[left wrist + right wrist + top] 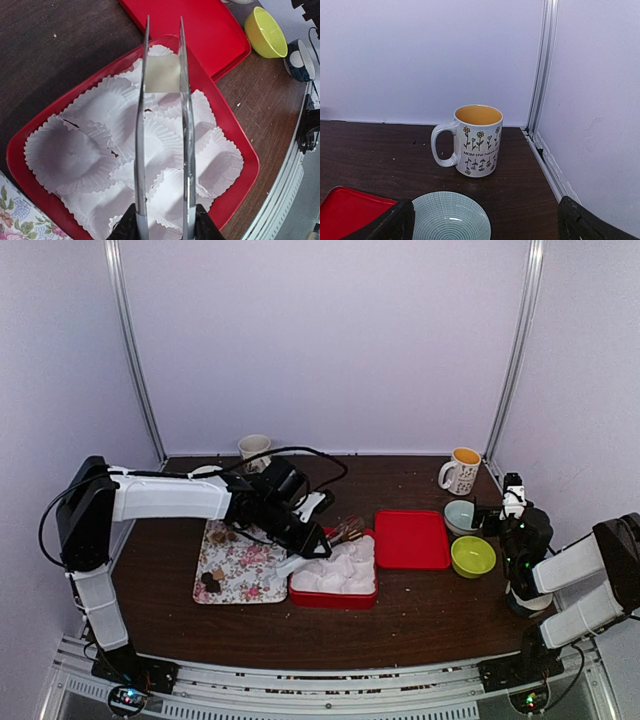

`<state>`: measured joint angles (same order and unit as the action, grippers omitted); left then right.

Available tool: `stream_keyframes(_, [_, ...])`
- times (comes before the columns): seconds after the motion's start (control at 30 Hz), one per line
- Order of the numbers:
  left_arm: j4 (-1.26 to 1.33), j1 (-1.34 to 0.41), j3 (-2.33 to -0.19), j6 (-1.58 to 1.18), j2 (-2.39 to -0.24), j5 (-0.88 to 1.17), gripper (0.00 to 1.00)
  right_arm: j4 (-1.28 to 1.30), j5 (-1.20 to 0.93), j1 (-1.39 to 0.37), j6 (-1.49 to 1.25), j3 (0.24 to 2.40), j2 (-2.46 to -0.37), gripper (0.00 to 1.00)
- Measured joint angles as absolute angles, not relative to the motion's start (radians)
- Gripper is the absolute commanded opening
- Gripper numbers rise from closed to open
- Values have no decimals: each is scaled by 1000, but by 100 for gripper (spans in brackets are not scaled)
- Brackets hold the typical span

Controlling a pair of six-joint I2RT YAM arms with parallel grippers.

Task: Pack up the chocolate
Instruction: Place the fake chocolate in the empty pocket of the box.

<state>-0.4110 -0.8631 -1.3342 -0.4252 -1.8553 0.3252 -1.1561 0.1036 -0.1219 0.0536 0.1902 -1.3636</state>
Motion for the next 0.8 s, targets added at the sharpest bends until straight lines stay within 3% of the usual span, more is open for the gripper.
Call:
stream_keyframes(0.57, [-350,-863,-1338,-437,-1916,389,32,-1156,103,-121,54,190,-1364,100])
stream_keyframes(0.8, [-319,-863,-1337,-459,-1921,401,44,-1156,103,-121,54,190,-1364,100])
